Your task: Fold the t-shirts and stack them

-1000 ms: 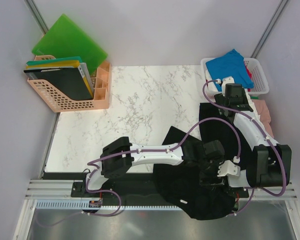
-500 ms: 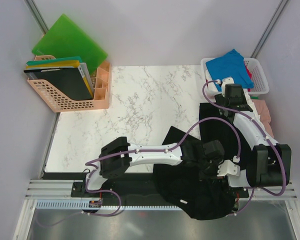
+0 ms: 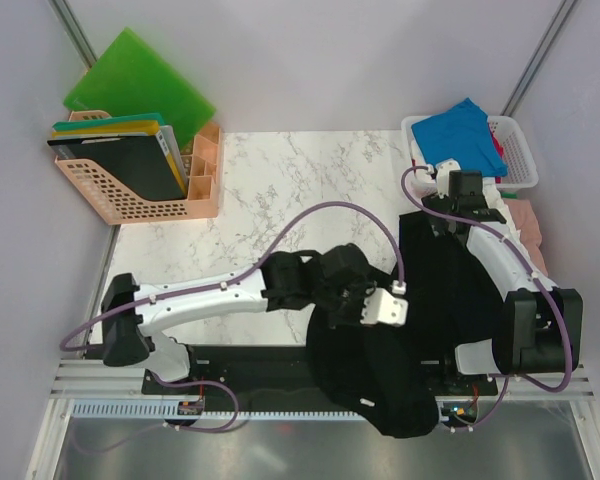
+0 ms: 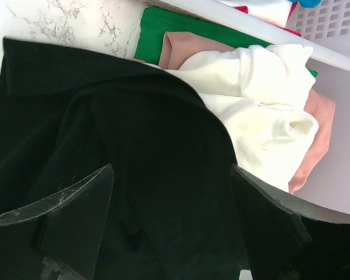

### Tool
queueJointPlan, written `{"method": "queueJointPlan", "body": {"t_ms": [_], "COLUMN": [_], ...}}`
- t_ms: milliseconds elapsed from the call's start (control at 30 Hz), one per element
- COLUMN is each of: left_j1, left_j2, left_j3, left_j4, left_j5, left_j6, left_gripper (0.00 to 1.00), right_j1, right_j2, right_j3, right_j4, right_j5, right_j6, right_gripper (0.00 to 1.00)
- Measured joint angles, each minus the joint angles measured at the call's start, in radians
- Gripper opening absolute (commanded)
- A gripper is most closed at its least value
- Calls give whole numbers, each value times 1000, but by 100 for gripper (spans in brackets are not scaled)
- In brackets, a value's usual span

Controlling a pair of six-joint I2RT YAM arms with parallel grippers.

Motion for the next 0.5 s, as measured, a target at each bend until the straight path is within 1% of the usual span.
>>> {"method": "queueJointPlan", "body": {"t_ms": [133, 233, 500], "left_j1": [129, 223, 312], "left_j2": [-101, -169, -321], "left_j3": [-108, -176, -325], "left_j4": [-16, -8, 37], "left_j5": [-43, -66, -115], "left_j6": [41, 65, 112], "left_gripper": [2, 2, 2], "right_j1": [0, 0, 0], "right_j2": [9, 52, 229], "right_j3": [9, 35, 161], "right_j4": [-12, -13, -14], "right_j5": [-11, -27, -86], "right_j6": [-3, -2, 2], "right_gripper": [87, 85, 85]}}
